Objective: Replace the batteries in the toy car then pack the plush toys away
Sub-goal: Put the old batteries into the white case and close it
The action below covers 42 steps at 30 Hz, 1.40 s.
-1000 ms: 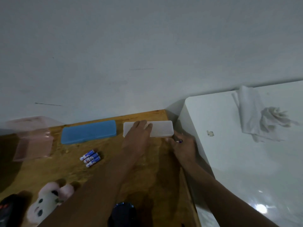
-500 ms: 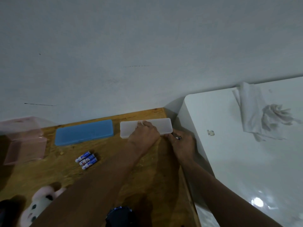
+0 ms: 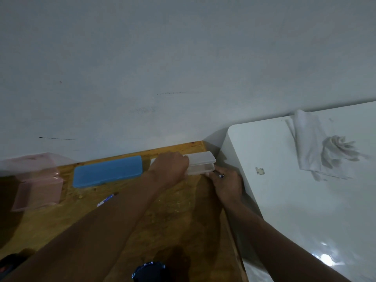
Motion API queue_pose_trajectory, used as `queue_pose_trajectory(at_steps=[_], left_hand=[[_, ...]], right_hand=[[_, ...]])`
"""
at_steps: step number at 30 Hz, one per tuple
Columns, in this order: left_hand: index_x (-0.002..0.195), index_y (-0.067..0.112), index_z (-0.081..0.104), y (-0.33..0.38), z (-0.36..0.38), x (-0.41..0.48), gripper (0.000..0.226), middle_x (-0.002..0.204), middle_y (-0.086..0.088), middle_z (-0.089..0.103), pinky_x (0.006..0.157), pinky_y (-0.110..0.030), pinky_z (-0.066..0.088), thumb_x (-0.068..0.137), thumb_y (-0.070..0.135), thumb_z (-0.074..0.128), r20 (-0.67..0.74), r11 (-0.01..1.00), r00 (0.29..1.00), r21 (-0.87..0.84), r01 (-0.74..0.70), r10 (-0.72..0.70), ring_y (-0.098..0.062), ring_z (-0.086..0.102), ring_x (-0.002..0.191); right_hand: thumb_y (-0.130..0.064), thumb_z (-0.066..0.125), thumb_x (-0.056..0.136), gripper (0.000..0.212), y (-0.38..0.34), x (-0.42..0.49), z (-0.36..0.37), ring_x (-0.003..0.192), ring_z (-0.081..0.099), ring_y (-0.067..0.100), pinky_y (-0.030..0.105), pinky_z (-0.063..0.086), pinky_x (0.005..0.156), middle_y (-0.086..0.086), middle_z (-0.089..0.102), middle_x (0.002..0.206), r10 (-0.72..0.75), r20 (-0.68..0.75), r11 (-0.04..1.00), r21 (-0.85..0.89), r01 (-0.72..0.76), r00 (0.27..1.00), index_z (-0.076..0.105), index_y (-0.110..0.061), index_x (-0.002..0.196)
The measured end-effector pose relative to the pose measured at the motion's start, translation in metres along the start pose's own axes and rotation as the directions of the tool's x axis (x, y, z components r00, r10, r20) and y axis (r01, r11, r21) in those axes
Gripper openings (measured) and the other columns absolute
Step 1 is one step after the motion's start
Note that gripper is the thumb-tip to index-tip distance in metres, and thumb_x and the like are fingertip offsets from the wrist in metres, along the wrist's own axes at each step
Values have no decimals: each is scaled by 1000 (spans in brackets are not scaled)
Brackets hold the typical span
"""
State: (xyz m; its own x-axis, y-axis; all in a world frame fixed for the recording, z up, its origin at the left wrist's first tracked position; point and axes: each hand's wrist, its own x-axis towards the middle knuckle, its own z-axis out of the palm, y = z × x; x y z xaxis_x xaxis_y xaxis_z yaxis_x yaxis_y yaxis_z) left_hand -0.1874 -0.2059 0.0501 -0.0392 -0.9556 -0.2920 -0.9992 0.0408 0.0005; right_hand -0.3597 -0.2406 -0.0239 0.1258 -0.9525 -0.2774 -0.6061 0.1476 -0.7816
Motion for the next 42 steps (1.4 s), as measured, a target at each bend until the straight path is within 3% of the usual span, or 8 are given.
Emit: queue_pose_trajectory(at_steps=[11, 18, 23, 29, 32, 36, 39, 42], left_hand=[[121, 14, 63, -25, -10, 11, 28, 116, -13, 65, 86, -40, 52, 97, 25, 51, 18, 929, 994, -354, 108, -109, -30, 61, 102], [109, 15, 67, -31, -15, 17, 22, 105, -9, 66, 77, -34, 48, 97, 26, 51, 53, 898, 991, -420, 133, -121, -26, 61, 91], [107, 14, 67, -31, -16, 18, 20, 102, -9, 66, 73, -32, 44, 97, 24, 52, 60, 886, 990, -441, 139, -125, -23, 59, 84], [121, 14, 63, -31, -16, 20, 27, 115, -10, 65, 79, -33, 45, 97, 23, 54, 75, 875, 989, -461, 148, -128, -28, 61, 98], [118, 12, 65, -31, -17, 20, 26, 111, -11, 66, 77, -31, 43, 96, 21, 56, 73, 867, 990, -477, 142, -122, -26, 61, 92], [98, 11, 70, -34, -22, 22, 16, 96, -13, 67, 69, -29, 39, 95, 20, 56, 75, 871, 991, -473, 135, -113, -25, 57, 79], [96, 10, 70, -35, -24, 24, 16, 90, -12, 66, 68, -29, 40, 95, 19, 56, 79, 866, 992, -484, 129, -103, -26, 58, 76], [101, 8, 70, -36, -26, 25, 18, 93, -13, 66, 69, -29, 41, 95, 20, 57, 75, 860, 992, -495, 125, -101, -23, 54, 74]], right_hand=[[-28, 63, 90, 11, -6, -3, -4, 73, 60, 4, 7, 43, 62, -8, 65, 86, -30, 10, 999, -29, 30, 999, 69, -20, 93], [-24, 60, 92, 19, -15, -12, -12, 85, 63, 16, 29, 51, 84, 2, 69, 106, 8, -26, 995, -102, -11, 1000, 68, -13, 105], [-25, 60, 92, 21, -32, -19, -16, 74, 54, 9, 23, 44, 78, 3, 66, 100, 61, -95, 997, -49, -66, 994, 68, -8, 102], [-11, 58, 93, 15, -62, -16, -28, 91, 61, 20, 25, 56, 77, 3, 63, 107, 181, 409, 973, 60, -224, 895, 62, -14, 107], [-10, 59, 93, 19, -76, -9, -35, 100, 56, 18, 28, 54, 87, 0, 57, 116, 31, 595, 985, -155, 77, 803, 55, -22, 107], [-13, 62, 90, 40, -86, 4, -29, 112, 57, 22, 34, 48, 97, 4, 53, 133, -272, 651, 498, -535, 683, 708, 46, -19, 126], [-11, 64, 88, 55, -86, 16, -25, 116, 54, 27, 39, 50, 96, 11, 49, 136, -358, 739, 122, -569, 813, 570, 38, -14, 137], [-9, 63, 89, 58, -88, 23, -21, 118, 53, 29, 41, 51, 95, 14, 48, 137, -358, 775, 13, -553, 833, 521, 36, -13, 140]])
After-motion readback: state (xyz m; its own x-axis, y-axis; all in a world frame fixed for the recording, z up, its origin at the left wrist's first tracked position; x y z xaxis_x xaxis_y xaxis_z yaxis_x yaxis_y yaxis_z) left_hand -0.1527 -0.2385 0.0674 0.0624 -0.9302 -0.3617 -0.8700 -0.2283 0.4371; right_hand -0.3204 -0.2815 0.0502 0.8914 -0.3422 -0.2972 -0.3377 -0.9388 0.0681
